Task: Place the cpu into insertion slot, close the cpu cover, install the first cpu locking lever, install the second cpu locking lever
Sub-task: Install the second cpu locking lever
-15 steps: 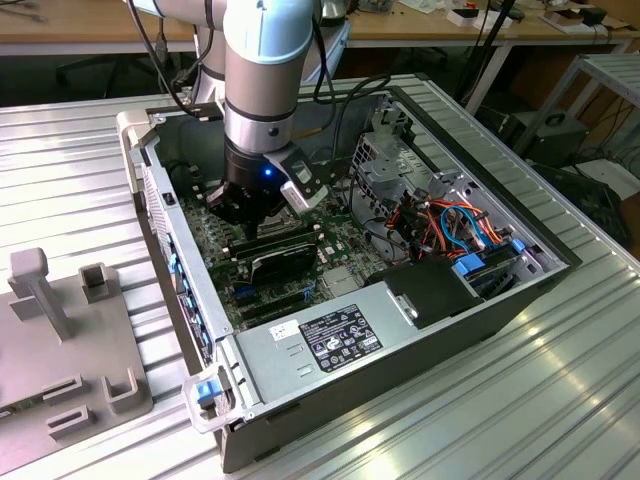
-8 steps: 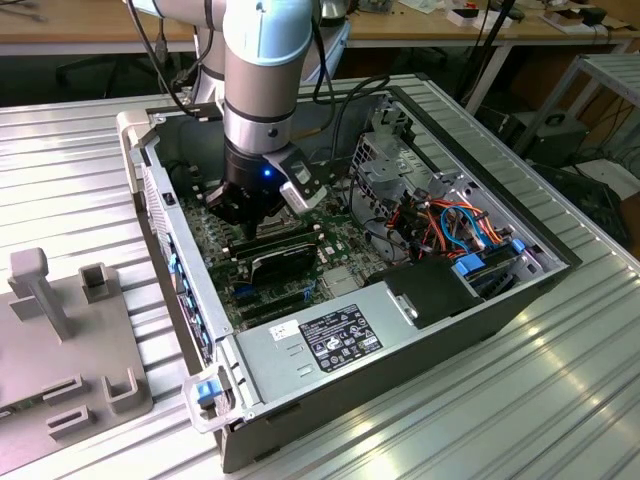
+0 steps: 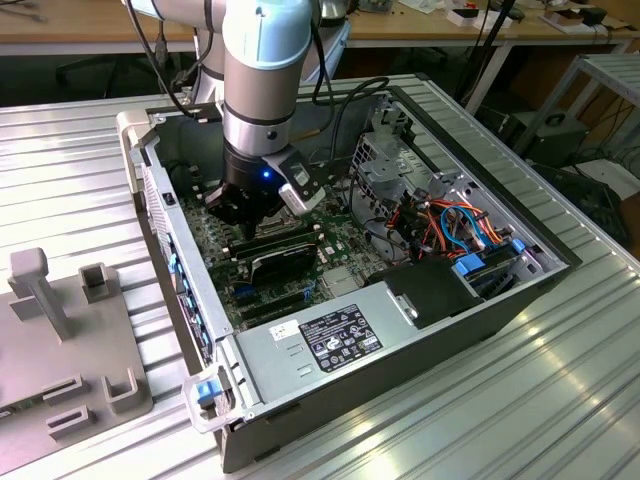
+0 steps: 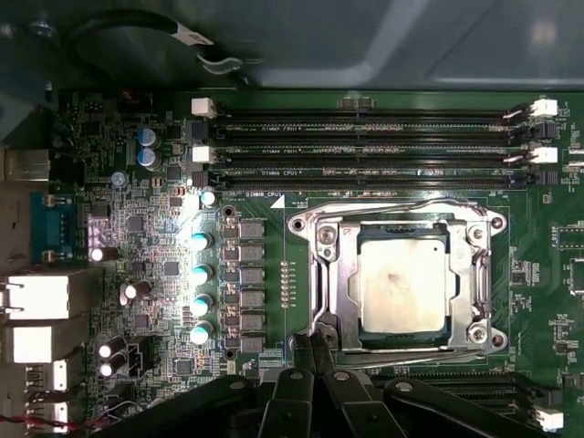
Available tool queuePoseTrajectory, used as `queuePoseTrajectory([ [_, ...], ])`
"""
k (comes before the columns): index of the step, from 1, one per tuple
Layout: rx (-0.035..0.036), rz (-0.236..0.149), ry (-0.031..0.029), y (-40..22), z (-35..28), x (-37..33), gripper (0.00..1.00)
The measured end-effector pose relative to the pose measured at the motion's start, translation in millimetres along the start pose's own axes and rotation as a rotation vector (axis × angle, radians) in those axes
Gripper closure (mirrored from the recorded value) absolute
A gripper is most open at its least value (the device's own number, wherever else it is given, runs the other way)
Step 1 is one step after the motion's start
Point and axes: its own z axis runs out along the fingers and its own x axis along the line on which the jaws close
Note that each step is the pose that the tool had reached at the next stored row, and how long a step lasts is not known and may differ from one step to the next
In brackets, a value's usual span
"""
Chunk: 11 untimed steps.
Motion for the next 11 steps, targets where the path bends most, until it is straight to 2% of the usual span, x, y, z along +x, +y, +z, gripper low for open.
queuePoseTrajectory([
  [3, -0.0068, 0.0, 0.0, 0.1, 1.5, 0.2, 0.89],
  [8, -0.0104, 0.0, 0.0004, -0.1, 3.7, 0.3, 0.89],
  [11, -0.015, 0.0, 0.0002, 0.0, 5.8, 0.4, 0.89],
])
